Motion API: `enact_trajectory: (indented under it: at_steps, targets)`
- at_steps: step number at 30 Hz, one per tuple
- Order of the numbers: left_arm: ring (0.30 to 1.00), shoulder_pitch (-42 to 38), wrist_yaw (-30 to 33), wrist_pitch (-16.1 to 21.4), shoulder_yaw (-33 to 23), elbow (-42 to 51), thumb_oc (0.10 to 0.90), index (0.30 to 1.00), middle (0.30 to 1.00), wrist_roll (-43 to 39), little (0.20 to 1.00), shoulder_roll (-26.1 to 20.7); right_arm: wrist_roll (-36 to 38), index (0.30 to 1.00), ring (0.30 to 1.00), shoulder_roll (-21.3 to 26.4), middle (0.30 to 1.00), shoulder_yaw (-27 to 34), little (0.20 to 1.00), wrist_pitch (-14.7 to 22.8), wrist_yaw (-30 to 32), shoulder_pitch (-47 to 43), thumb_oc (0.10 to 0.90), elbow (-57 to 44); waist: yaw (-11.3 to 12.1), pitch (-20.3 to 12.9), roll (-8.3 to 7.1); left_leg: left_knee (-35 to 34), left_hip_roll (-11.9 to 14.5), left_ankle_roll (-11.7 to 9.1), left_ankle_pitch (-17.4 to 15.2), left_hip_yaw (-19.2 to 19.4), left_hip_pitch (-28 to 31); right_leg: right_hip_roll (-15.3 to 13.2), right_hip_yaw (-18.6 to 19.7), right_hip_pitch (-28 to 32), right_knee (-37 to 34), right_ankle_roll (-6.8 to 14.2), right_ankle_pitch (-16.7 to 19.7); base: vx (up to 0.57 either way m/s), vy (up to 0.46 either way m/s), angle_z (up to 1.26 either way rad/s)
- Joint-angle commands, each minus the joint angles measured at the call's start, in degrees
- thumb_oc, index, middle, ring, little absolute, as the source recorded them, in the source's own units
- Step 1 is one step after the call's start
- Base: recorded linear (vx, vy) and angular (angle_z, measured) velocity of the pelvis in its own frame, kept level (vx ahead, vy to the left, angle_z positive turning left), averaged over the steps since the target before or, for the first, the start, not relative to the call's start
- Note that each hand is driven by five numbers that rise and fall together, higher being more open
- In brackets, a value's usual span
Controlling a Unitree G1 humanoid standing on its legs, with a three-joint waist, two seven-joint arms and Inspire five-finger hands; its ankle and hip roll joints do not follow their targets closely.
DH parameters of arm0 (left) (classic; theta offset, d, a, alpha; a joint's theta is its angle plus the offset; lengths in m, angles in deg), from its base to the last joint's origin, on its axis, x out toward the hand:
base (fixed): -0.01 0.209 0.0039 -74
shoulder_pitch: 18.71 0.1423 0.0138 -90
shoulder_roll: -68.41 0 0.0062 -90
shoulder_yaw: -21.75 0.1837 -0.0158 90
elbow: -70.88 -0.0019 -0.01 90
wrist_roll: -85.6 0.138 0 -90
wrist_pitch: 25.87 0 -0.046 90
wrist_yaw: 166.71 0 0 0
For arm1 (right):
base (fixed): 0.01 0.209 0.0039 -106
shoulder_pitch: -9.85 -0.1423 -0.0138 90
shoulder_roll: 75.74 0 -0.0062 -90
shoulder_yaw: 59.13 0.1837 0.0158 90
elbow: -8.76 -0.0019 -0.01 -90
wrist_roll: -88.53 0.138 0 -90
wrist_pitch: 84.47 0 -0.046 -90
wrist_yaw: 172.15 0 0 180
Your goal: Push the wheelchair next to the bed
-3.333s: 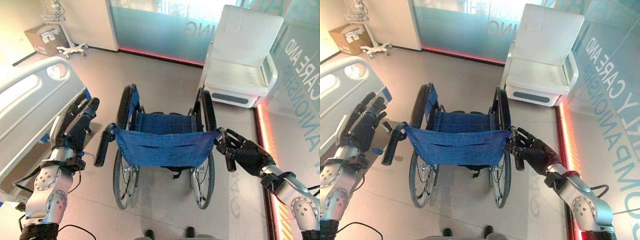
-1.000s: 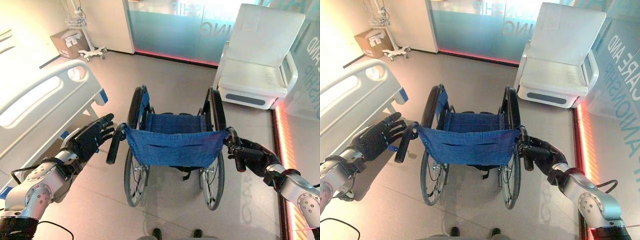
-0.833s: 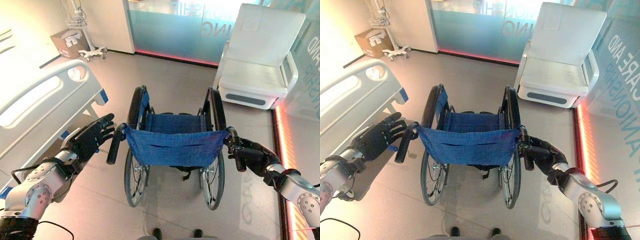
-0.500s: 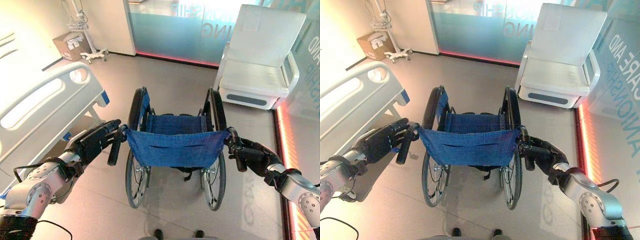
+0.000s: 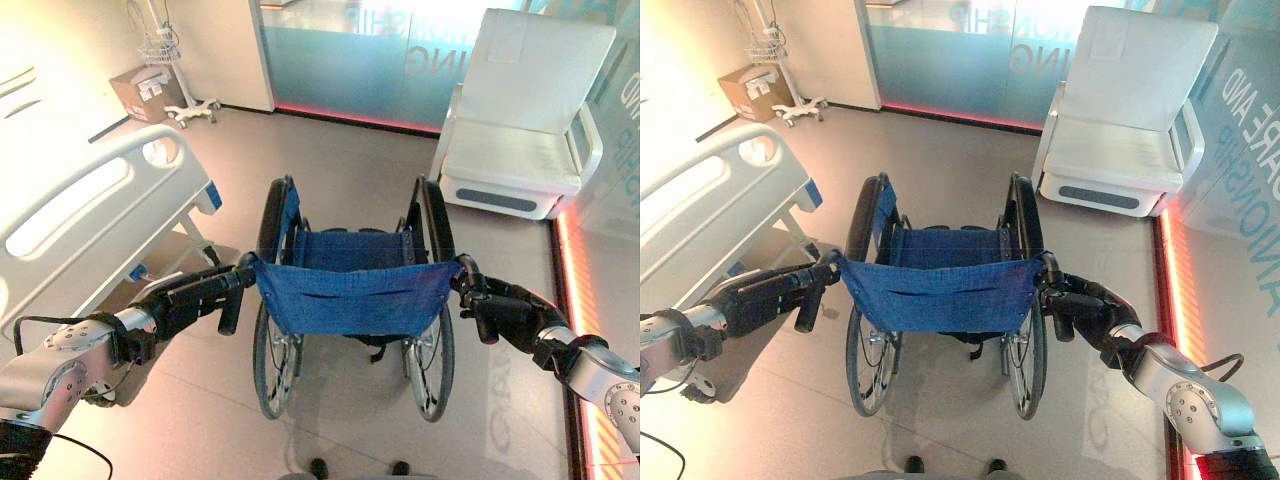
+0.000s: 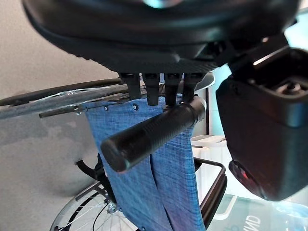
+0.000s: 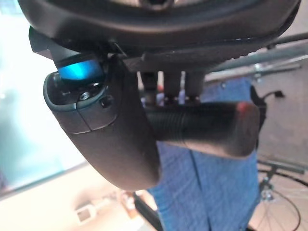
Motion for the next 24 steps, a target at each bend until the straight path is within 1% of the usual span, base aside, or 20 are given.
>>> enact_trajectory:
  at_steps: [1, 8, 11, 15, 17, 19, 22, 24]
  targets:
    - [0.9, -7.11, -2.5, 5.57, 1.94, 5.21, 0.8, 0.9, 0.9, -4.39, 0.9, -3.22, 12.39, 0.3, 0.3, 3.0, 0.3, -4.92, 0.3, 6.01, -6.53, -8.14, 0.4, -5.7, 0.91, -3.83, -0.02, 0.58, -2.09, -1.32, -2.91, 3.45, 0.99, 0.54, -2.55, 0.71, 0.08, 2.07, -0.17, 0.0, 0.0, 0.0]
    - [0.9, -8.5, -0.77, 7.73, 2.85, 5.42, 0.8, 0.9, 0.9, -1.87, 0.9, -4.28, 13.61, 0.3, 0.3, 4.19, 0.3, -4.96, 0.3, 5.8, -7.5, -8.3, 0.4, -5.19, 0.57, -4.12, -0.01, 0.58, -2.0, -1.42, -3.01, 3.61, 1.17, 0.77, -2.18, 0.86, 0.08, 1.89, -0.37, 0.0, 0.0, 0.0]
    - [0.9, -10.01, -0.29, 8.24, 4.33, 4.28, 0.8, 0.9, 0.9, -0.82, 0.9, -4.18, 13.62, 0.3, 0.3, 4.21, 0.3, -5.49, 0.3, 5.65, -7.96, -8.84, 0.4, -4.54, 0.46, -4.39, -0.08, 0.58, -1.99, -1.4, -3.04, 3.67, 1.15, 0.84, -1.99, 0.89, 0.08, 1.84, -0.48, 0.0, 0.0, 0.0]
    - [0.9, -11.44, -0.57, 7.72, 5.91, 3.13, 0.8, 0.9, 0.9, -0.31, 0.9, -3.71, 13.24, 0.3, 0.3, 4.24, 0.3, -6.01, 0.3, 5.43, -8.65, -9.35, 0.4, -3.76, 0.41, -4.54, -0.11, 0.58, -2.01, -1.37, -3.12, 3.75, 1.27, 0.78, -2.12, 1.04, 0.08, 1.83, -0.55, 0.0, 0.0, 0.0]
    - [0.9, -12.56, -1.87, 6.64, 7.45, 2.1, 0.8, 0.9, 0.9, -0.65, 0.9, -3.53, 12.56, 0.3, 0.3, 4.09, 0.3, -6.73, 0.3, 5.37, -9.08, -9.8, 0.4, -3.47, 0.3, -4.7, -0.07, 0.58, -2.03, -1.3, -3.17, 3.86, 1.28, 0.77, -2.08, 1.02, 0.08, 1.79, -0.55, 0.0, 0.0, 0.0]
    - [0.9, -13.42, -2.03, 6.41, 8.92, 1.77, 0.8, 0.9, 0.9, -1.21, 0.9, -3.18, 12.11, 0.3, 0.3, 4.03, 0.3, -7.48, 0.3, 5.74, -9.14, -10.04, 0.4, -3.42, 0.24, -4.72, -0.05, 0.58, -2.03, -1.3, -3.16, 3.95, 1.25, 0.76, -2.05, 1.0, 0.08, 1.82, -0.55, 0.0, 0.0, 0.0]
    - [0.9, -14.67, -1.29, 6.17, 10.92, 1.28, 0.8, 0.9, 0.9, -3.18, 0.9, -2.55, 11.61, 0.3, 0.3, 3.97, 0.3, -8.41, 0.3, 6.14, -9.47, -10.58, 0.4, -2.96, 0.09, -4.75, -0.07, 0.58, -2.02, -1.28, -3.2, 4.03, 1.35, 0.79, -1.88, 1.05, 0.08, 1.85, -0.55, 0.0, 0.0, 0.0]
    - [0.9, -15.71, -0.78, 6.12, 12.34, 0.71, 0.8, 0.9, 0.9, -6.11, 0.9, -1.25, 10.91, 0.3, 0.3, 3.65, 0.3, -9.47, 0.3, 6.5, -9.71, -11.28, 0.4, -2.41, -0.03, -4.92, -0.11, 0.58, -2.02, -1.28, -3.2, 4.04, 1.4, 0.82, -1.79, 1.14, 0.08, 1.82, -0.62, 0.0, 0.0, 0.0]
